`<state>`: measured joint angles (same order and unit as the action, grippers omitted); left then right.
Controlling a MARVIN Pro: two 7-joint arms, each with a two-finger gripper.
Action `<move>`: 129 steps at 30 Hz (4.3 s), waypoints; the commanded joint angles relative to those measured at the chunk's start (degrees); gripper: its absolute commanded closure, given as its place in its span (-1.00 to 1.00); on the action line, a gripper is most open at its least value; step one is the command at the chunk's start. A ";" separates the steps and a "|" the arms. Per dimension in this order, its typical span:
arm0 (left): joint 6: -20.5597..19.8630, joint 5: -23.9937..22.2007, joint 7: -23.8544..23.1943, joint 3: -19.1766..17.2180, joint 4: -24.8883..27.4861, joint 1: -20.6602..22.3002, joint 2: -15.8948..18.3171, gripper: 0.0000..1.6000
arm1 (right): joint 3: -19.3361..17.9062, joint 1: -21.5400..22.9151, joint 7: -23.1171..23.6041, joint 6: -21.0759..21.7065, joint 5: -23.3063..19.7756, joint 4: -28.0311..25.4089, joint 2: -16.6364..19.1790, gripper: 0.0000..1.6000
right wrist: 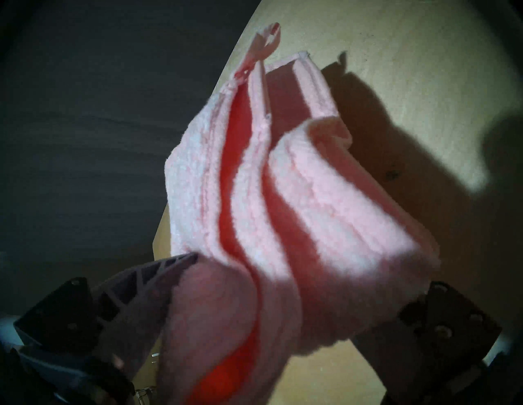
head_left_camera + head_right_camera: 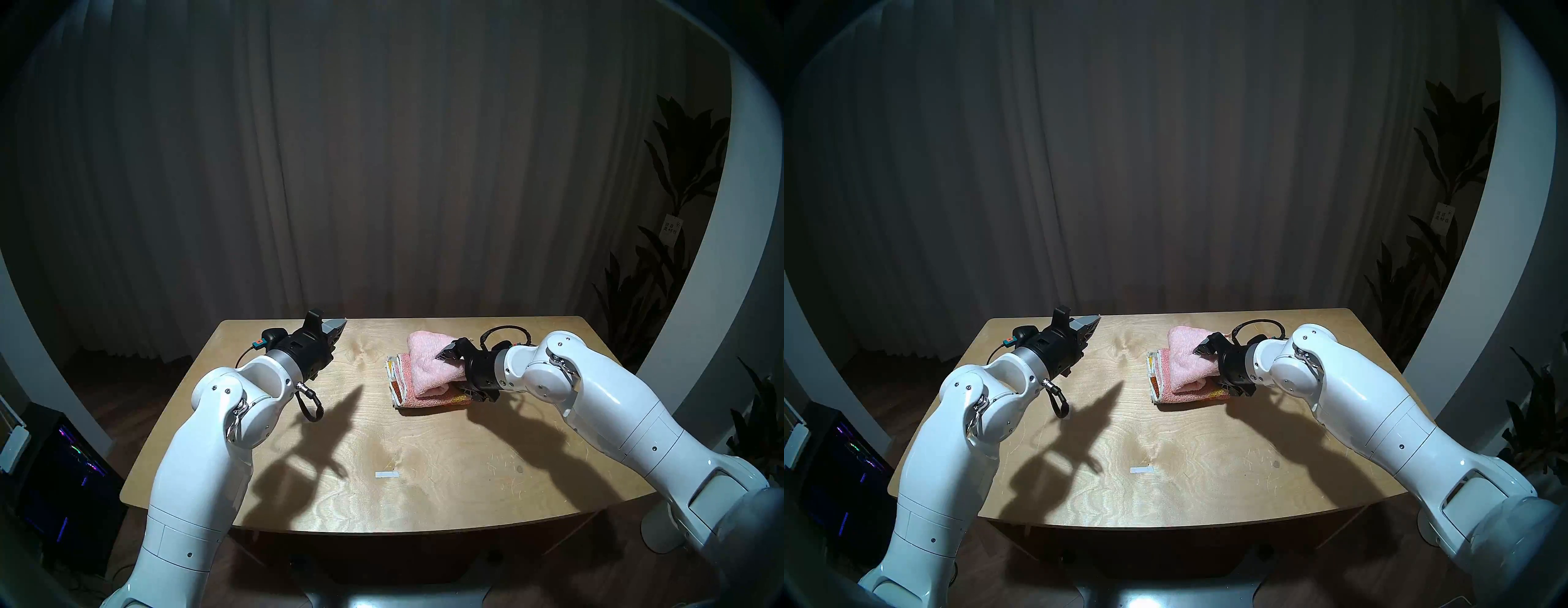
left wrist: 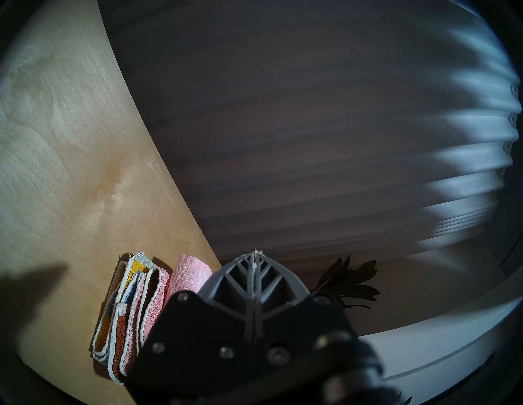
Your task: Fold each towel twice and stack them on table
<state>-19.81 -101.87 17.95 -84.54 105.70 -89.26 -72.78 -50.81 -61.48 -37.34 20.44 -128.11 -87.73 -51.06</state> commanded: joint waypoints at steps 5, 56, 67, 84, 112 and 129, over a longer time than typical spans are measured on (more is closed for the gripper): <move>-0.82 -0.71 -0.19 -0.44 0.74 1.13 0.32 1.00 | 0.44 2.21 -8.30 -0.45 0.31 -3.16 3.26 -1.00; -3.94 -2.28 -1.16 -3.09 4.28 -4.07 1.47 1.00 | -3.03 -2.64 -27.34 -14.11 -2.05 -18.67 11.92 -1.00; -3.76 0.44 -2.87 -5.60 6.64 -5.42 3.72 1.00 | -9.08 -2.94 -28.29 -17.75 -4.13 -26.73 17.34 -1.00; 2.09 24.05 -5.04 -7.80 7.96 -8.21 11.17 -1.00 | -8.61 -3.35 -19.39 -22.27 14.44 -29.27 19.39 -1.00; 9.71 55.29 -5.77 -3.78 0.69 -7.38 20.67 -1.00 | 2.04 2.31 0.95 -22.64 39.13 -14.38 14.31 -1.00; 15.05 68.92 -4.48 1.28 -2.64 -4.92 22.24 -1.00 | 6.79 6.76 16.68 -24.73 52.17 -3.53 11.63 -1.00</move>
<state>-7.78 -37.39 12.25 -83.64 104.08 -96.45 -51.41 -44.55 -57.87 -26.27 -2.84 -80.27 -92.83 -38.11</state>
